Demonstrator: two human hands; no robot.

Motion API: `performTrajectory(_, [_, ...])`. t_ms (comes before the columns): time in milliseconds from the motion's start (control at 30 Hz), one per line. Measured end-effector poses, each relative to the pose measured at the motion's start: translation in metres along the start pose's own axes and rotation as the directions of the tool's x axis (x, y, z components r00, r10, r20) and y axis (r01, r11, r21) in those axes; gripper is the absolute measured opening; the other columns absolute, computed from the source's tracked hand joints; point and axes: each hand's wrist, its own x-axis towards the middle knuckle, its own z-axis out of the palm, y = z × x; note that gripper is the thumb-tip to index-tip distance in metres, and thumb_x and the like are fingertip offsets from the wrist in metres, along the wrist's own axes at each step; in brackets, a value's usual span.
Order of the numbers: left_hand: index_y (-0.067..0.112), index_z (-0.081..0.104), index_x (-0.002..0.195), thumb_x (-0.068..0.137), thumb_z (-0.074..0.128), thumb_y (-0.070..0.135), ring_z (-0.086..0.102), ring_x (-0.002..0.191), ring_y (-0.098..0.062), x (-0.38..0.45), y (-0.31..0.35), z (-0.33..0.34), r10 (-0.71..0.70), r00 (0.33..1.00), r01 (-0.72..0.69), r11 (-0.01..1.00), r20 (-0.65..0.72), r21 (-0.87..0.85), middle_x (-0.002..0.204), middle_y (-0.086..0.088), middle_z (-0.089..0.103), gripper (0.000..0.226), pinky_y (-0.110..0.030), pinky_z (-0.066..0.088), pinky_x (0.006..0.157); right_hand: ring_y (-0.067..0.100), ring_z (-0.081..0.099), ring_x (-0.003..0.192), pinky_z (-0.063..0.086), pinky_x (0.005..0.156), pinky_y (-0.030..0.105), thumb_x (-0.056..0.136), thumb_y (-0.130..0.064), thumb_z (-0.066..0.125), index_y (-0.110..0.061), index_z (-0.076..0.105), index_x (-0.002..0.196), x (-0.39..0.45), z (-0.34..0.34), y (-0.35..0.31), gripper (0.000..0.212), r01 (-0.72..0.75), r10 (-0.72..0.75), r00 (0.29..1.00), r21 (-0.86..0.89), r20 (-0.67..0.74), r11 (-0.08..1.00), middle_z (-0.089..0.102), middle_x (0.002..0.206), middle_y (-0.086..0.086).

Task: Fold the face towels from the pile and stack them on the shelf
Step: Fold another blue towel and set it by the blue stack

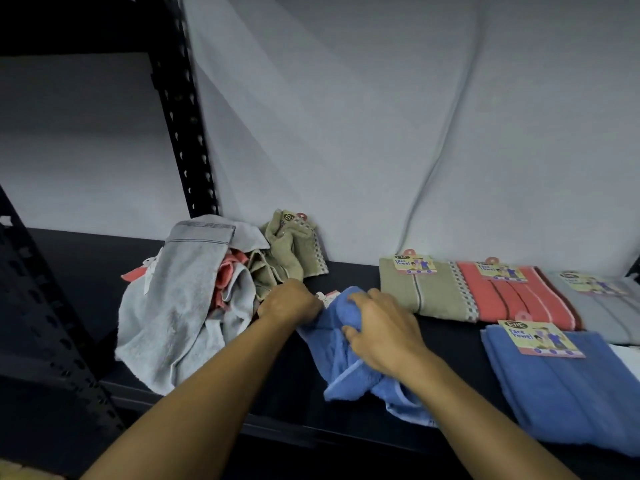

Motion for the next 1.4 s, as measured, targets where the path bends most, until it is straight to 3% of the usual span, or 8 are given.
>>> performTrajectory(100, [0.0, 0.069, 0.097, 0.089, 0.069, 0.025, 0.066, 0.095, -0.025, 0.004, 0.007, -0.007, -0.006, 0.989, 0.021, 0.994, 0.15, -0.104, 0.102, -0.012, 0.069, 0.026, -0.034, 0.054, 0.08, 0.015, 0.046, 0.105, 0.036, 0.065, 0.023, 0.088, -0.02, 0.051, -0.023, 0.05, 0.111, -0.02, 0.009, -0.004, 0.023, 0.041, -0.037, 0.997, 0.066, -0.06, 0.997, 0.044, 0.114, -0.008])
performTrajectory(267, [0.006, 0.058, 0.075, 0.085, 0.075, 0.02, 0.042, 0.054, -0.017, -0.003, 0.0, -0.011, -0.04, 0.967, 0.126, 0.935, 0.253, -0.332, 0.061, -0.005, 0.048, 0.024, -0.026, 0.034, 0.05, 0.008, 0.04, 0.073, 0.034, 0.058, 0.024, 0.083, -0.009, 0.049, -0.022, 0.047, 0.1, -0.041, -0.002, -0.007, 0.021, 0.059, -0.058, 0.998, 0.147, -0.008, 0.987, 0.04, 0.099, -0.012])
performTrajectory(600, [0.018, 0.058, 0.073, 0.093, 0.066, 0.022, 0.05, 0.055, -0.009, -0.049, 0.006, -0.076, 0.313, 0.922, -0.386, 0.749, -0.226, -0.539, 0.064, 0.006, 0.059, 0.022, -0.024, 0.038, 0.051, -0.005, 0.053, 0.096, 0.044, 0.082, 0.02, 0.084, -0.045, 0.06, -0.036, 0.062, 0.103, -0.089, -0.066, 0.029, 0.021, 0.461, -0.455, 0.885, 0.328, -0.1, 0.824, 0.054, 0.103, -0.024])
performTrajectory(767, [0.014, 0.062, 0.08, 0.093, 0.067, 0.024, 0.052, 0.06, -0.008, -0.087, 0.036, -0.123, 0.423, 0.796, -0.6, 0.641, -0.433, -0.478, 0.07, -0.001, 0.065, 0.016, -0.023, 0.046, 0.057, 0.004, 0.057, 0.106, 0.048, 0.081, 0.019, 0.081, -0.054, 0.066, -0.027, 0.06, 0.118, -0.064, -0.1, 0.03, 0.047, 0.399, 0.014, 0.77, 0.498, -0.638, 0.77, 0.054, 0.112, -0.015])
performTrajectory(833, [0.015, 0.065, 0.082, 0.092, 0.069, 0.025, 0.059, 0.068, -0.009, -0.1, 0.048, -0.139, 0.456, 0.751, -0.656, 0.593, -0.477, -0.467, 0.079, -0.004, 0.072, 0.014, -0.029, 0.052, 0.067, 0.0, 0.052, 0.118, 0.048, 0.091, 0.026, 0.072, -0.061, 0.07, -0.031, 0.046, 0.132, -0.05, -0.112, 0.023, 0.071, 0.33, 0.128, 0.833, 0.668, -0.538, 0.667, 0.052, 0.125, -0.016])
performTrajectory(1000, [0.019, 0.068, 0.085, 0.088, 0.072, 0.026, 0.065, 0.072, -0.001, -0.121, 0.061, -0.159, 0.466, 0.658, -0.75, 0.467, -0.591, -0.467, 0.076, 0.009, 0.072, 0.008, -0.019, 0.054, 0.067, -0.007, 0.065, 0.094, 0.054, 0.078, 0.014, 0.085, -0.016, 0.071, -0.035, 0.062, 0.101, -0.035, -0.151, 0.008, 0.027, 0.428, 0.056, 0.864, 0.788, -0.5, 0.443, 0.069, 0.094, -0.031])
performTrajectory(1167, [0.015, 0.063, 0.117, 0.079, 0.072, 0.027, 0.07, 0.102, -0.012, -0.121, 0.041, -0.145, 0.499, 0.743, -0.612, 0.236, -0.447, -0.755, 0.109, 0.002, 0.074, 0.041, -0.027, 0.057, 0.087, -0.004, 0.068, 0.085, 0.053, 0.067, 0.011, 0.082, -0.011, 0.074, -0.032, 0.064, 0.092, -0.034, -0.171, 0.0, 0.025, 0.48, 0.062, 0.833, 0.773, -0.55, 0.416, 0.07, 0.085, -0.028])
performTrajectory(1400, [0.02, 0.067, 0.119, 0.09, 0.058, 0.027, 0.067, 0.111, -0.014, -0.114, 0.012, -0.103, 0.63, 0.738, -0.551, 0.357, -0.241, -0.754, 0.117, 0.005, 0.072, 0.032, -0.03, 0.053, 0.093, 0.007, 0.071, 0.088, 0.059, 0.076, 0.029, 0.084, -0.011, 0.072, -0.023, 0.066, 0.103, -0.043, -0.157, -0.001, 0.023, 0.294, 0.142, 0.927, 0.909, -0.346, 0.295, 0.074, 0.097, -0.013])
